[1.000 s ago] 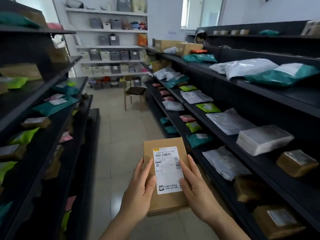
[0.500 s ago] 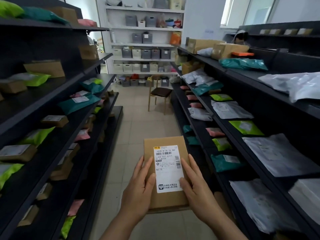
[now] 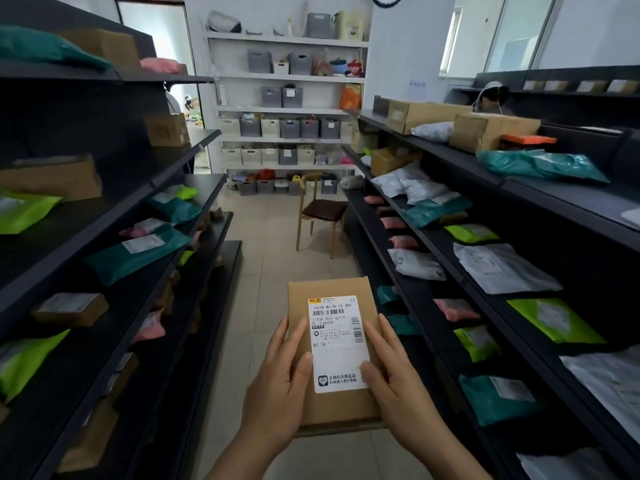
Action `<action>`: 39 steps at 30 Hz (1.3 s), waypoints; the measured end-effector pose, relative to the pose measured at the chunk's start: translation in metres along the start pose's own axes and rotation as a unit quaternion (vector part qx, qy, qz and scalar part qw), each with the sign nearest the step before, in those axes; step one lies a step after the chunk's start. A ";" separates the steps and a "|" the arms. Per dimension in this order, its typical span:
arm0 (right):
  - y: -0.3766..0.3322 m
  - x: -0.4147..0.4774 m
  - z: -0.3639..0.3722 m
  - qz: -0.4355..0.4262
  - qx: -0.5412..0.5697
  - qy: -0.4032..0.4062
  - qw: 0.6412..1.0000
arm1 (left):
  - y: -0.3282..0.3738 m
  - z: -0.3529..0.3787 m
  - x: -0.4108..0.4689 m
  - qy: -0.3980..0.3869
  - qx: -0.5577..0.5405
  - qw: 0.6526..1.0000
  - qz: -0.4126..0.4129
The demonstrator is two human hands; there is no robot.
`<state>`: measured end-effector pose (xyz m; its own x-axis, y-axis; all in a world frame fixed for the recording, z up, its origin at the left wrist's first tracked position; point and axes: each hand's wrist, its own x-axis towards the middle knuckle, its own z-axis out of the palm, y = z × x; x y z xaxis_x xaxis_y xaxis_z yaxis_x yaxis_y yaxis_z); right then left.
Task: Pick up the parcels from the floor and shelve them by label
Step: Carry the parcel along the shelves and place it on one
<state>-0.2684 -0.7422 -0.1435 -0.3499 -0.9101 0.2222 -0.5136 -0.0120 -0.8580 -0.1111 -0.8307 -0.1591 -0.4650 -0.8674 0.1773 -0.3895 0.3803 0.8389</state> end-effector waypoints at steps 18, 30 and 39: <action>0.024 0.259 0.084 0.011 -0.007 -0.040 0.999 | -0.076 -0.061 0.235 0.025 0.023 0.998 -0.045; 0.069 0.500 0.069 0.003 -0.002 -0.058 0.998 | -0.095 -0.044 0.469 0.052 0.003 0.996 -0.072; 0.106 0.652 0.068 -0.003 -0.017 -0.068 0.998 | -0.119 -0.025 0.623 0.067 0.016 0.996 -0.061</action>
<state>-0.4979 -1.3650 -0.1212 -0.2389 -0.9576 0.1611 -0.5426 -0.0060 -0.8400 -0.3343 -1.4243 -0.1359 -0.3031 -0.9421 0.1434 -0.4636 0.2772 0.8416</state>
